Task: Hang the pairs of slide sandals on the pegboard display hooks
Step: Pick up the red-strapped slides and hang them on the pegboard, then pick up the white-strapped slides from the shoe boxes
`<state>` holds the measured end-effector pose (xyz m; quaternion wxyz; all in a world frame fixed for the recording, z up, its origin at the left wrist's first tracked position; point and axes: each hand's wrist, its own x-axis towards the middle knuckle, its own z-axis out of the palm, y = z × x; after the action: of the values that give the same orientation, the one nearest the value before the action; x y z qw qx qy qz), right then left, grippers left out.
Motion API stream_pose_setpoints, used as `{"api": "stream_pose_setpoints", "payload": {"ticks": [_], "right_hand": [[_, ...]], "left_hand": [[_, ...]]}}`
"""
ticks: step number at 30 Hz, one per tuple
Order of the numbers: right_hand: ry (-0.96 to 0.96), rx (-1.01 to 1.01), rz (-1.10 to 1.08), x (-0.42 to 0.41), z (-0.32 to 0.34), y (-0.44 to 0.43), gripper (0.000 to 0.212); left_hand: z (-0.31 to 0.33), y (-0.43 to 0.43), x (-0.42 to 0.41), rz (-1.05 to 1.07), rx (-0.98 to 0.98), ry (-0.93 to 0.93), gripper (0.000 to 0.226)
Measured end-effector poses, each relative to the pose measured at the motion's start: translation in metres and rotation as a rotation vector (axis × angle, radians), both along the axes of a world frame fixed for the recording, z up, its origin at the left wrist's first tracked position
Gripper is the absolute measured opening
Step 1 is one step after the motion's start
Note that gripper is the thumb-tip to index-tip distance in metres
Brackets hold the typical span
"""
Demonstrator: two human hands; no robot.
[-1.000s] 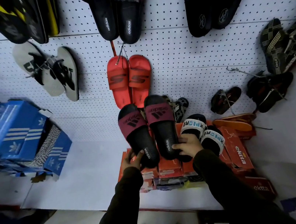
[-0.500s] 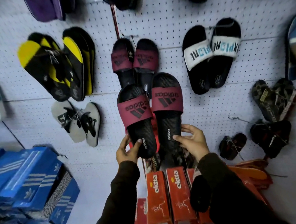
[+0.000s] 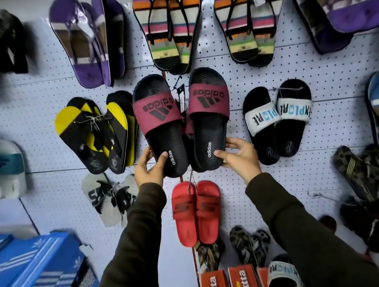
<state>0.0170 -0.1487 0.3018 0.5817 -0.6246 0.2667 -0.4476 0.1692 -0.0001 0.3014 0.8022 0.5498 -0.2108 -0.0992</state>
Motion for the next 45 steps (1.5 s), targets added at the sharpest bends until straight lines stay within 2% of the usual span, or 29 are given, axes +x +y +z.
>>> {"api": "stream_pose_setpoints", "payload": {"ticks": [4,9,19,26,31,33,35,38,40,45], "right_hand": [[0.066,0.017,-0.024,0.02,0.008,-0.01,0.051],[0.148,0.071,-0.041,0.034,-0.02,-0.017,0.052],[0.16,0.081,-0.07,0.043,-0.075,-0.011,0.046],[0.156,0.132,-0.049,0.017,-0.125,0.004,0.027],[0.311,0.185,-0.135,-0.021,-0.177,0.005,0.034],[0.356,0.195,-0.166,-0.04,-0.197,0.005,0.031],[0.422,0.211,-0.206,-0.066,-0.221,0.0,0.027],[0.537,0.304,-0.224,-0.111,-0.261,-0.003,0.031],[0.624,0.388,-0.253,-0.141,-0.29,-0.006,0.034],[0.833,0.619,-0.274,-0.203,-0.349,-0.001,0.06]], "left_hand": [[0.01,-0.011,0.029,0.03,0.098,-0.024,0.058],[-0.013,-0.025,0.046,-0.014,0.21,0.061,0.056],[-0.064,-0.035,0.038,-0.033,0.182,0.12,0.05],[-0.116,-0.036,0.006,-0.032,0.218,0.172,0.056],[-0.172,-0.04,-0.038,-0.12,0.333,0.221,0.046],[-0.191,-0.041,-0.055,-0.149,0.362,0.216,0.043],[-0.215,-0.047,-0.074,-0.192,0.437,0.176,0.041],[-0.257,-0.052,-0.107,-0.281,0.603,0.099,0.037],[-0.284,-0.057,-0.128,-0.353,0.711,0.11,0.039],[-0.339,-0.067,-0.178,-0.646,1.037,0.123,0.055]]}}
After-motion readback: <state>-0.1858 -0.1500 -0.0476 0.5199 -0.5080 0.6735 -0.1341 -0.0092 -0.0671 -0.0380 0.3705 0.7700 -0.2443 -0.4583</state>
